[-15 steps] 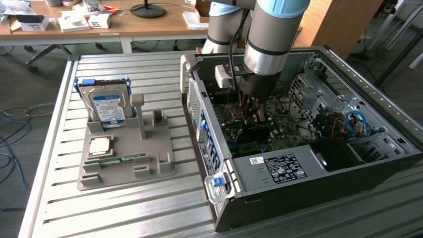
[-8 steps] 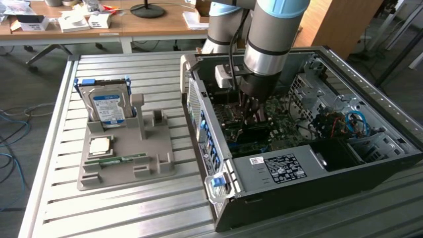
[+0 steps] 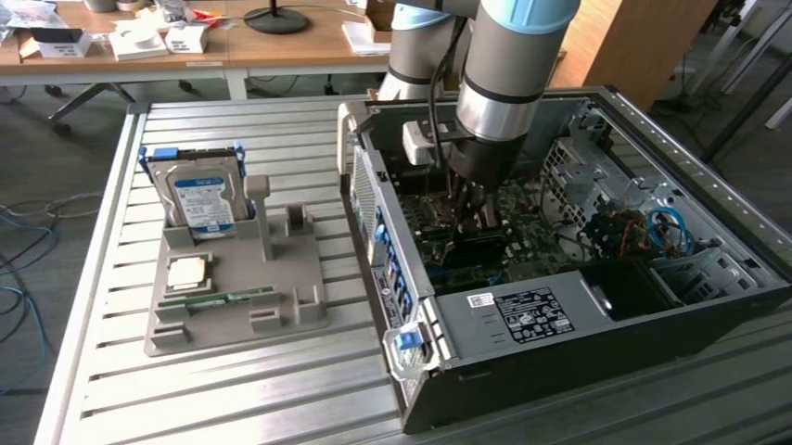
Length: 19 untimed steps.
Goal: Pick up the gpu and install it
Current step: 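Press down on the gpu until it lock into place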
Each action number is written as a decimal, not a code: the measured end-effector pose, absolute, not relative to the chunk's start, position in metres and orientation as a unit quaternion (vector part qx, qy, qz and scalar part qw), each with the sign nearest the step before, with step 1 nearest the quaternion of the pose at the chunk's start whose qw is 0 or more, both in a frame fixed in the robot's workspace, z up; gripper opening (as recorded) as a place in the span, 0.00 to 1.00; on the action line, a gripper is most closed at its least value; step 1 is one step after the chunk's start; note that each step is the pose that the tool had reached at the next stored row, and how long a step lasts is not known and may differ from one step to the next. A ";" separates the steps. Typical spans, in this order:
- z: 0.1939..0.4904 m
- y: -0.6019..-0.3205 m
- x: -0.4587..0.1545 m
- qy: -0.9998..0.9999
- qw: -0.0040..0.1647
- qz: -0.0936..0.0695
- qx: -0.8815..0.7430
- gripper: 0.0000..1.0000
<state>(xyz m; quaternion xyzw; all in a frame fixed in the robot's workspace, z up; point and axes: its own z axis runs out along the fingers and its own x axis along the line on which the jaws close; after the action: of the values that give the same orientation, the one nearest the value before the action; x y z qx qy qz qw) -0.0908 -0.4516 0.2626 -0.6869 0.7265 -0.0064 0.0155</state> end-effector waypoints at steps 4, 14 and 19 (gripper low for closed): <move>0.263 -0.452 -0.091 0.727 0.016 -0.006 -0.687 0.11; 0.264 -0.451 -0.092 0.727 0.016 -0.007 -0.687 0.11; 0.263 -0.451 -0.092 0.727 0.016 -0.007 -0.687 0.11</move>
<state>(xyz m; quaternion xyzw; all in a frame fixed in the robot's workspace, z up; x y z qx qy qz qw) -0.0922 -0.4514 0.2632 -0.6869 0.7265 -0.0069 0.0164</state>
